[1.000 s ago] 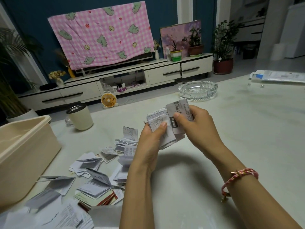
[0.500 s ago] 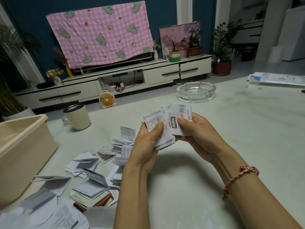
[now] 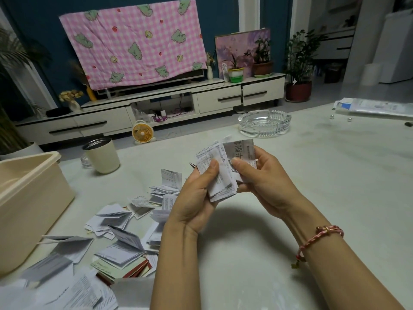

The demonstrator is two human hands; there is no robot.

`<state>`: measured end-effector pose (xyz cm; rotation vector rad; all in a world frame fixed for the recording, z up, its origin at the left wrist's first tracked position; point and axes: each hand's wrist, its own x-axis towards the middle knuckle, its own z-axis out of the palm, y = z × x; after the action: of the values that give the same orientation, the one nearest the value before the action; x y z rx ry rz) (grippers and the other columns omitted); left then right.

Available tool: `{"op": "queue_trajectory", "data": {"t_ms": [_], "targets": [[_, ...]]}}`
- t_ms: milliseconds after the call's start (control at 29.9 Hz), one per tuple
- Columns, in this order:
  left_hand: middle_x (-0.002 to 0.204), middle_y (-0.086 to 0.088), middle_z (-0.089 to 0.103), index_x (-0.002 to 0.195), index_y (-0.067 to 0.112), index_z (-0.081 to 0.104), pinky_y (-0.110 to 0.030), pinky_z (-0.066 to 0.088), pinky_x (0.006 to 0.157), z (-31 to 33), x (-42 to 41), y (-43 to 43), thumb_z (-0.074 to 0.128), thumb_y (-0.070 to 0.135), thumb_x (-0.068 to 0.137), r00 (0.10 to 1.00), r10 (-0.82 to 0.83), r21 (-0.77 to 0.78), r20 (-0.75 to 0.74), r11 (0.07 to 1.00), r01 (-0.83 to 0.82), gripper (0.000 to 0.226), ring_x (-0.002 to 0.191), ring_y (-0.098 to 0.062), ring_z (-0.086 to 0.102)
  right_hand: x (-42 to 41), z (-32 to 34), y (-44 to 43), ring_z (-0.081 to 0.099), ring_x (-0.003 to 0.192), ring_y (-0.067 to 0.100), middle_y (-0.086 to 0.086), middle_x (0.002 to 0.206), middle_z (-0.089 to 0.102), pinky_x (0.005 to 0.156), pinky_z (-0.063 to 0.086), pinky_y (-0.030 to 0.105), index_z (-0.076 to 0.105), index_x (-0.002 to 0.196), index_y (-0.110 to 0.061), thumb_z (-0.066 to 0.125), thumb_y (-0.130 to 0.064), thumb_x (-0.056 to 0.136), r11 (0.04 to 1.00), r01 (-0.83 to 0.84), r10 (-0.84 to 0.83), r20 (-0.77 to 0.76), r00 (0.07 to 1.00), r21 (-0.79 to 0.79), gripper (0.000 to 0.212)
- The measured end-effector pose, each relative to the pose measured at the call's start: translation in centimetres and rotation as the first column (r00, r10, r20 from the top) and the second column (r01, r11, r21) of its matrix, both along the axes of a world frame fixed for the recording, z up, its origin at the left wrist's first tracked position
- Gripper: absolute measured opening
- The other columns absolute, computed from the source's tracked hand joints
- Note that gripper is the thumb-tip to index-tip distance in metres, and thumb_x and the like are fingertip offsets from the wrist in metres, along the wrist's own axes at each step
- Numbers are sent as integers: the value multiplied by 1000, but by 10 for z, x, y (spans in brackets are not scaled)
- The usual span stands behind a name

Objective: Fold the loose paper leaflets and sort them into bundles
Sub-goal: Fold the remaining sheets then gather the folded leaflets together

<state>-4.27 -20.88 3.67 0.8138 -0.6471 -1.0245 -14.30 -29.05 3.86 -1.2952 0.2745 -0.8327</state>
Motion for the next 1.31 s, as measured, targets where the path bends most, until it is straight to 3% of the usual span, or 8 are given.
{"op": "queue_trajectory", "data": {"t_ms": [167,536,703,770,904,1004,1105,1305], "targets": [[114,-14,67,120,8,56,-33,58,71,1,-1,2,52,22,78,994,-43,-35,-100,999,39,45,99,-25,67,2,0,1,68,71,16,11,96,67,50,53,22,56,111,-3,47,0,94,999,-12,10,27,1000,50,19],[116,-16,65,124,6,54,-50,49,90,-3,3,-2,51,26,79,994,-47,-49,-98,998,43,49,106,-29,64,4,1,5,67,79,19,11,97,68,57,56,31,61,106,-9,60,-2,88,981,15,-33,-92,995,-195,20],[88,-8,71,109,9,61,-30,58,63,-8,1,-7,51,28,79,997,-53,-19,-50,998,52,37,77,-17,68,9,7,8,61,76,28,11,93,65,66,52,37,48,101,-10,50,-19,94,794,118,-326,-254,911,-597,12],[83,-7,70,105,10,62,-27,54,58,-9,2,-8,51,27,80,998,-46,-33,-41,998,44,33,73,-16,66,10,9,12,58,66,28,15,88,62,56,48,36,36,96,-12,44,-24,96,781,93,-345,-302,889,-617,14],[97,-5,70,123,10,55,-28,57,60,-8,-1,-13,49,22,84,998,-9,-10,-62,1000,8,41,81,-13,69,11,5,14,56,85,36,16,95,60,77,47,49,36,94,-10,35,-26,89,760,96,-417,-368,831,-643,16],[111,-12,65,129,7,50,-32,56,58,-13,0,-20,44,16,95,991,133,36,-22,991,-132,36,85,-19,67,14,4,10,56,67,28,10,77,57,59,47,41,47,86,-9,33,-29,77,859,142,-339,-339,877,-491,25],[104,-16,66,125,4,52,-34,55,53,-16,3,-23,44,16,96,970,237,26,60,971,-238,32,77,-24,65,10,5,4,49,39,12,2,58,52,37,37,24,48,90,-11,46,-12,91,901,207,-327,-285,901,-381,3],[111,-14,67,121,6,54,-43,52,90,-23,-2,-30,52,15,94,870,363,44,332,916,-399,28,100,-28,65,-6,-1,-12,61,69,25,1,71,65,66,51,38,63,80,-13,58,-21,87,649,244,-610,-302,732,-720,12]]}}
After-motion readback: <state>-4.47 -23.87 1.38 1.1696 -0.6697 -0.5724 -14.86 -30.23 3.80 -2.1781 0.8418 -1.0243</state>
